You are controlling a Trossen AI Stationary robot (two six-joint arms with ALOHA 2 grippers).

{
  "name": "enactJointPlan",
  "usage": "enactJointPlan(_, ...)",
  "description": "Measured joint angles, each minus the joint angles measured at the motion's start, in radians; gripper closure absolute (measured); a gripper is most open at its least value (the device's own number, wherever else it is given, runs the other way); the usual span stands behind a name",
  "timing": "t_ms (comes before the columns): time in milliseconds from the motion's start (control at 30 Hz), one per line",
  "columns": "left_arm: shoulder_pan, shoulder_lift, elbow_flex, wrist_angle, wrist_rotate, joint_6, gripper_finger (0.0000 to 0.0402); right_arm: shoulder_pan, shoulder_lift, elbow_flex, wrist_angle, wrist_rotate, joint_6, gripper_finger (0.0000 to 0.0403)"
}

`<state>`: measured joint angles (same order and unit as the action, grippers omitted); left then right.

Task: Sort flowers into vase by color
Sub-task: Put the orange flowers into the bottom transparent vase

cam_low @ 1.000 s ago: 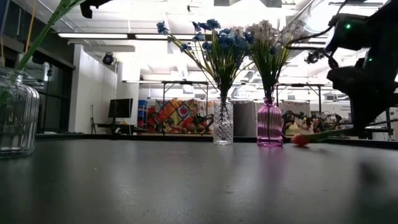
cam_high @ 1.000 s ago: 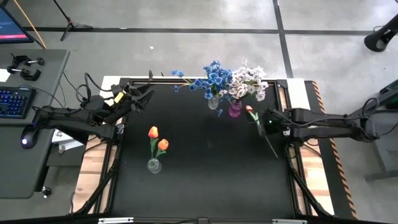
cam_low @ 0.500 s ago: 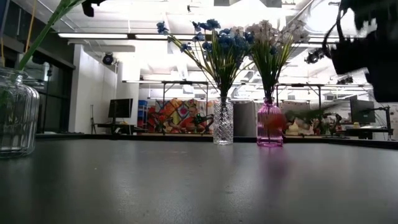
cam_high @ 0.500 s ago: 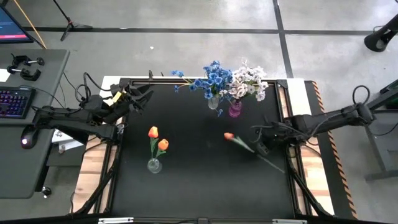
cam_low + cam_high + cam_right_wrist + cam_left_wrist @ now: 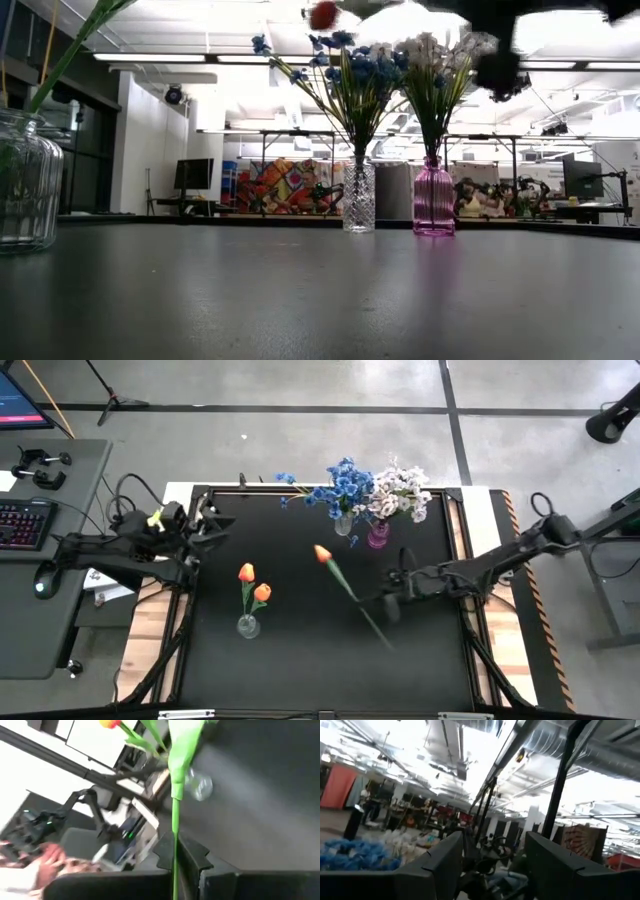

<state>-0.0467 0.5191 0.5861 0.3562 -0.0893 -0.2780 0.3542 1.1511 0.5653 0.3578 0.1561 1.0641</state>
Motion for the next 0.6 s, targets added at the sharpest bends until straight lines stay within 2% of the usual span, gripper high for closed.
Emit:
enactJointPlan(133, 0.000, -0.007, 0.002, -0.038, 0.001, 0.036, 0.0197, -0.042, 0.182, 0.233, -0.021, 0.044, -0.198, 0.0403)
enactJointPlan(267, 0.000, 0.045, 0.002, -0.063, 0.015, 0.028, 0.0196, -0.101, 0.330, 0.503, -0.067, 0.073, -0.402, 0.0403)
enactJointPlan(433, -0.002, 0.119, 0.001, 0.013, 0.075, -0.004, 0.0189, -0.160, 0.457, 0.811, -0.212, 0.079, -0.615, 0.0403)
enactJointPlan(600, -0.002, 0.175, 0.000, 0.151, 0.103, -0.033, 0.0185, -0.209, 0.548, 1.027, -0.350, 0.079, -0.756, 0.0403)
